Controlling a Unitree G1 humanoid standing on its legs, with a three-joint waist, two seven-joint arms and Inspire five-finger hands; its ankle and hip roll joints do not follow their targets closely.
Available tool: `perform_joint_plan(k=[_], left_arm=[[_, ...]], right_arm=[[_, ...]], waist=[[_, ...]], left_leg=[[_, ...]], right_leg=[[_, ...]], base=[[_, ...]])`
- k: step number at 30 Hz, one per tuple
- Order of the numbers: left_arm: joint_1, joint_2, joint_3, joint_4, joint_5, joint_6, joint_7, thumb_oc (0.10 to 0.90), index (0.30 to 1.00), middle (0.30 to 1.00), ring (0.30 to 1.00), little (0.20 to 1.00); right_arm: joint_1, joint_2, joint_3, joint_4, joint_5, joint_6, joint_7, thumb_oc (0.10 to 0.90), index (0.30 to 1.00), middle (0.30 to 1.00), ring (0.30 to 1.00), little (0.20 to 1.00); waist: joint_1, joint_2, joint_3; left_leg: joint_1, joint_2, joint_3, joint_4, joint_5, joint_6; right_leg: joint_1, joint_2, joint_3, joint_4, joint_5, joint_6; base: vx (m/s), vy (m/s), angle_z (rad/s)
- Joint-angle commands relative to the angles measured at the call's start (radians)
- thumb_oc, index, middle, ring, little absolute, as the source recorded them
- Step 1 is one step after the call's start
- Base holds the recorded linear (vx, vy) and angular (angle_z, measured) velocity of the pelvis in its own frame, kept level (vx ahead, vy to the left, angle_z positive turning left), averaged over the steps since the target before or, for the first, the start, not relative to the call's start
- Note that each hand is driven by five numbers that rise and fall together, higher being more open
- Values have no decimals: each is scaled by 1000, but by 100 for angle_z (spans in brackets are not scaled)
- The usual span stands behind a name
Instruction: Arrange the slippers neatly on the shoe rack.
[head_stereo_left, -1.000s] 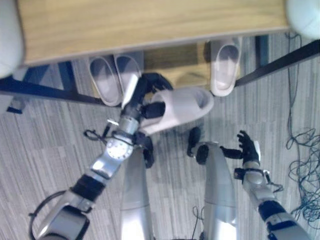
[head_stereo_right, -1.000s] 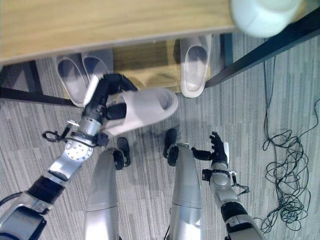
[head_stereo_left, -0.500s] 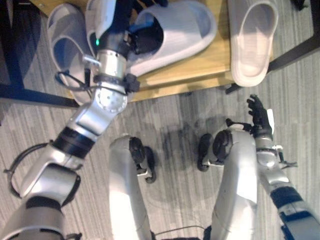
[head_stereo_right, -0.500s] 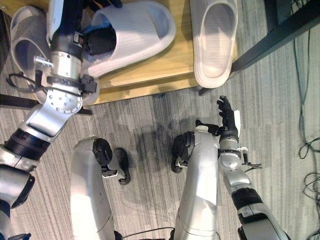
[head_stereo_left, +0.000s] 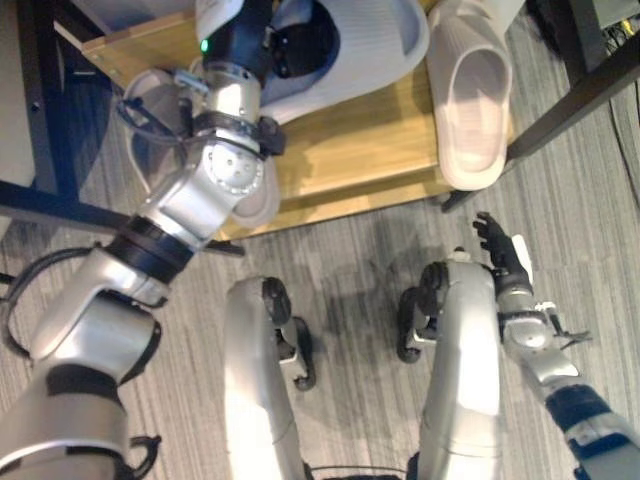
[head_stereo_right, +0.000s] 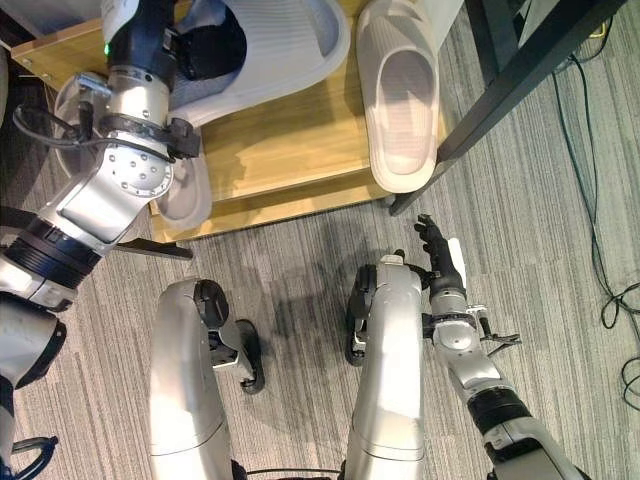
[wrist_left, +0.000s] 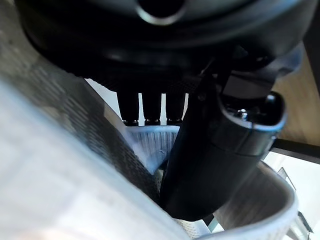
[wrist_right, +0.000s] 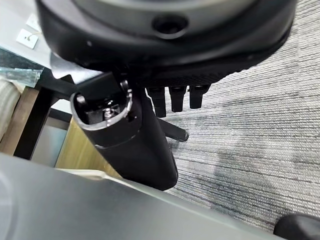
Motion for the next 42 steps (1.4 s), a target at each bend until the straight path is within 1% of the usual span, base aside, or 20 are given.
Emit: perform_joint_plan(k=[1,4,11,12,13,16,20,24,30,33,40,42], left_arm=[[-224,26,18,34,2,-41,60,400,300,300,300,300],[-258,12,3,76,-8,-30,53,400,300,300,300,300],[-326,-48,-22,182,-13,6,37,400,300,300,300,300],[-334,-55,-23,186,-14,5,35,538,507,507,507,507],[-340,-65,-24,192,-19,4,32,800,900,900,900,900],[-342,-73,-18,193,-41,-3,25,800,900,900,900,900],[-329,-76,-12,171,-87,-20,2,800,900,900,900,900],[-278,-73,11,137,-157,-37,-36,800,900,900,900,900],[-224,-74,21,88,-149,-39,-59,800,900,900,900,900],[-179,-50,21,42,-139,-44,-89,800,900,900,900,900],[-101,-18,31,9,-240,-75,-140,800,900,900,900,900],[-74,15,24,-9,-261,-78,-164,800,900,900,900,900]], right_arm=[[3,-11,17,-165,-64,-73,17,800,900,900,900,900],[-2,-13,18,-163,-70,-71,16,800,900,900,900,900],[-21,-5,40,-137,-86,-58,23,800,900,900,900,900],[-24,-4,45,-136,-88,-57,26,800,900,900,900,900],[-26,-4,49,-134,-89,-55,27,800,900,900,900,900],[-26,-1,52,-130,-90,-53,30,800,900,900,900,900],[-26,3,54,-126,-98,-45,27,800,900,900,900,900],[-30,10,50,-119,-110,-30,22,800,900,900,900,900],[-33,8,45,-115,-115,-25,22,800,900,900,900,900],[-23,6,31,-115,-112,-26,29,800,900,900,900,900],[-10,8,23,-111,-110,-16,33,800,900,900,900,900],[-6,4,21,-110,-114,-13,34,800,900,900,900,900]], waist=[[-11,-26,-32],[-13,-30,-32],[-16,-38,-32],[-16,-39,-32],[-18,-40,-32],[-18,-43,-32],[-17,-39,-32],[-9,-36,-32],[-5,-43,-32],[-2,-50,-32],[-1,-59,-32],[2,-59,-32]], left_leg=[[0,-55,-93,-12,-22,3],[0,-58,-88,-3,-29,-1],[0,-63,-72,17,-35,-15],[0,-64,-71,17,-33,-16],[0,-65,-69,18,-33,-18],[0,-67,-65,21,-33,-22],[0,-67,-58,24,-33,-29],[0,-60,-46,31,-38,-38],[0,-60,-32,38,-41,-47],[0,-56,-29,38,-37,-56],[0,-56,-23,31,-34,-65],[0,-56,-21,31,-36,-68]], right_leg=[[141,-44,92,79,-171,33],[141,-48,99,89,-169,37],[141,-50,116,121,-175,39],[141,-49,117,125,-176,39],[141,-50,118,128,-176,38],[141,-56,116,136,-180,37],[141,-64,122,149,-183,37],[141,-74,127,164,-189,39],[141,-84,133,179,-189,42],[141,-92,132,185,-193,40],[141,-101,141,196,-197,36],[141,-103,147,201,-198,36]], base=[[0,0,0],[0,0,0],[5,-18,2],[3,-47,2],[2,-29,4],[-1,-11,4],[-7,-35,7],[-8,-25,8],[-5,-16,5],[-15,-38,9],[-15,-45,11],[-11,-21,15]])
